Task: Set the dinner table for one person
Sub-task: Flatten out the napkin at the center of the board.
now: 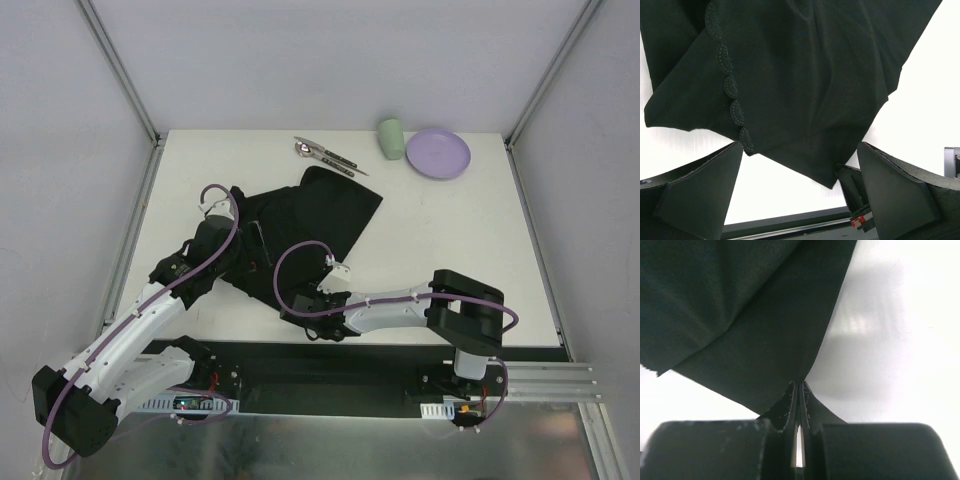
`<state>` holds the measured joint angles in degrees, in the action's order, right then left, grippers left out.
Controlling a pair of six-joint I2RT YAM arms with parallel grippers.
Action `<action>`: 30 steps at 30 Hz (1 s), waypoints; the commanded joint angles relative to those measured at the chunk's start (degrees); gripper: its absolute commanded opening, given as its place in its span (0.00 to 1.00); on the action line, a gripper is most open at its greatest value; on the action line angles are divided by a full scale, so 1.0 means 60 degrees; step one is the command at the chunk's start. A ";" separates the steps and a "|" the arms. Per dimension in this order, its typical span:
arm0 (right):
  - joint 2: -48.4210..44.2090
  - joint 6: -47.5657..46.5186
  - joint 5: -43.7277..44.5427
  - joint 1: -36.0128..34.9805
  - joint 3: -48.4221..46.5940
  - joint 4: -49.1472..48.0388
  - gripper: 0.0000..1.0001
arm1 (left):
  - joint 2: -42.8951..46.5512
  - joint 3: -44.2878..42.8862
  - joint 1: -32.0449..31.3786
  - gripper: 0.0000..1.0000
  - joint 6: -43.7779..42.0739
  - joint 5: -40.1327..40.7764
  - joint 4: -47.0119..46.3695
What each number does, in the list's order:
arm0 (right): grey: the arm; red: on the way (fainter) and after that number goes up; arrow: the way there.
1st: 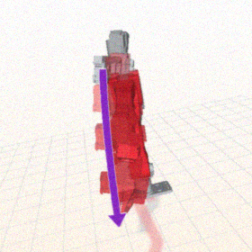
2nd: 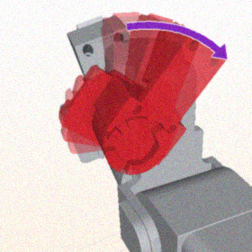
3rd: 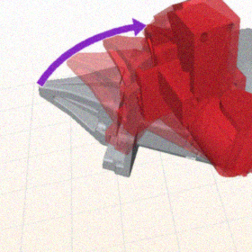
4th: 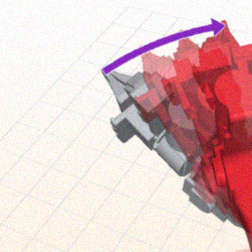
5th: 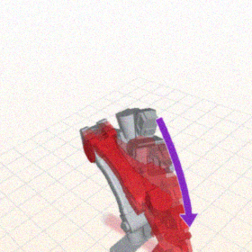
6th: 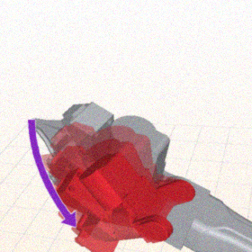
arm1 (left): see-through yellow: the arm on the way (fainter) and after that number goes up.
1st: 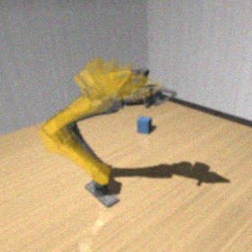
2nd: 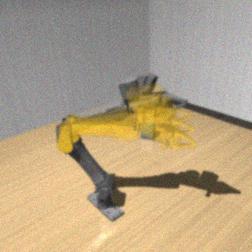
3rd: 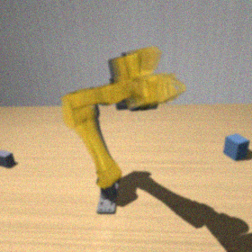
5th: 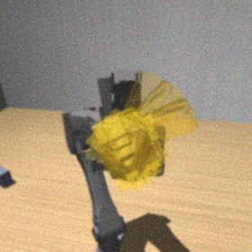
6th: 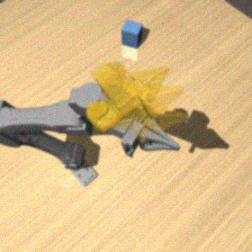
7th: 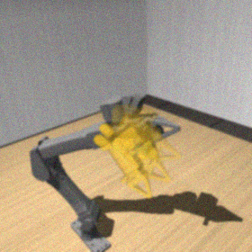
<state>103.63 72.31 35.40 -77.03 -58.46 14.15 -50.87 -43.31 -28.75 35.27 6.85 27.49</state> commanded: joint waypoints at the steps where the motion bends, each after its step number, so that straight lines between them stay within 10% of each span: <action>1: -0.0542 -0.0304 0.0762 -0.0124 0.0075 0.1711 0.01 | 0.0056 0.0114 0.0134 0.99 -0.0223 -0.0014 0.0063; 16: -0.4234 -0.2514 0.4880 -0.0433 -0.2090 0.5404 0.01 | 0.0173 0.0319 0.0163 0.99 -0.0194 -0.0175 0.0077; 30: -0.5012 -0.7874 0.4463 0.1512 -0.3220 0.2112 0.01 | 0.1125 0.0685 0.0120 0.99 -0.0764 -0.0629 0.0180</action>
<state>75.24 39.09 65.01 -72.79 -74.94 37.28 -46.11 -39.38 -28.38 33.63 4.60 28.23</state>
